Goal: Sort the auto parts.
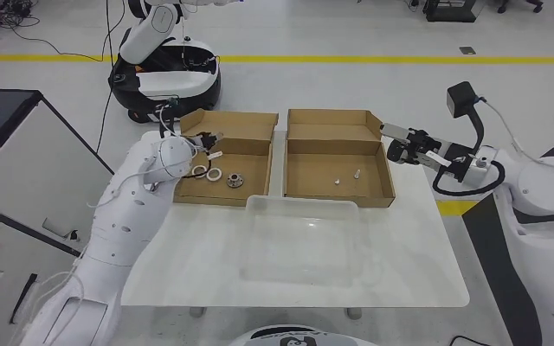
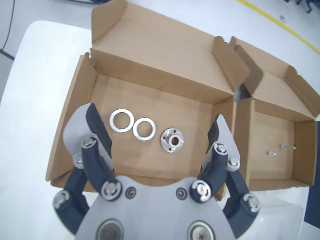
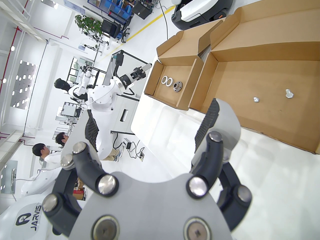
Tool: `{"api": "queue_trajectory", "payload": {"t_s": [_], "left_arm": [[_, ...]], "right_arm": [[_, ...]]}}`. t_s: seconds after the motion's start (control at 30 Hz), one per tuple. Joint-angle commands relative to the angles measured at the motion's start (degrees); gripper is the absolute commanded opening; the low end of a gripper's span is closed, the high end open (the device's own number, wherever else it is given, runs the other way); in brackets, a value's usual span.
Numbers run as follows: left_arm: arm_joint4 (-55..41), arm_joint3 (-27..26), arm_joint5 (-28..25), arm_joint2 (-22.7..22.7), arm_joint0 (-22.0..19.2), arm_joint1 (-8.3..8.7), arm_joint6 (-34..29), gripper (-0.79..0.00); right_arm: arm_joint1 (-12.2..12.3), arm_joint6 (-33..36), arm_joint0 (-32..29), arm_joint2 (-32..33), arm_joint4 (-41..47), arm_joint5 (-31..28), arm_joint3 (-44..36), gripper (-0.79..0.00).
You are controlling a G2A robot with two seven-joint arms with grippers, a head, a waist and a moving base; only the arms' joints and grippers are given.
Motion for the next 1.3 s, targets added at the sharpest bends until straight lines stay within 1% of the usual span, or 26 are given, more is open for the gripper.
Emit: {"api": "queue_trajectory", "payload": {"t_s": [0.0,0.1,0.33,0.57,0.73,0.87,1.0,1.27], "left_arm": [[-1.46,-2.96,-3.33,-1.51,2.27,0.23,1.92,0.000],[-3.92,-6.02,-8.10,-3.79,5.18,0.54,4.68,0.000],[-9.20,-11.35,-23.20,-9.89,12.46,1.66,8.28,0.000],[-17.12,-14.72,-34.13,-17.14,19.00,2.53,11.09,0.000],[-25.51,-17.09,-41.48,-23.76,23.73,3.10,12.06,0.000],[-28.29,-18.17,-43.96,-28.88,26.99,3.61,11.49,0.000],[-30.94,-18.61,-46.56,-32.28,29.40,3.90,11.45,0.000],[-30.95,-18.61,-46.56,-32.27,29.40,3.90,11.45,0.000]], "right_arm": [[0.00,0.00,0.00,0.00,0.00,0.00,0.00,0.000],[0.00,0.00,0.00,0.00,0.00,0.00,0.00,0.000],[0.00,0.00,0.00,0.00,0.00,0.00,0.00,0.000],[0.00,0.00,0.00,0.00,0.00,0.00,0.00,0.000],[0.00,0.00,0.00,0.00,0.00,0.00,0.00,0.000],[0.00,0.00,0.00,0.00,0.00,0.00,0.00,0.000],[0.00,0.00,0.00,0.00,0.00,0.00,0.00,0.000],[0.00,0.00,0.00,0.00,0.00,0.00,0.00,0.000]]}}
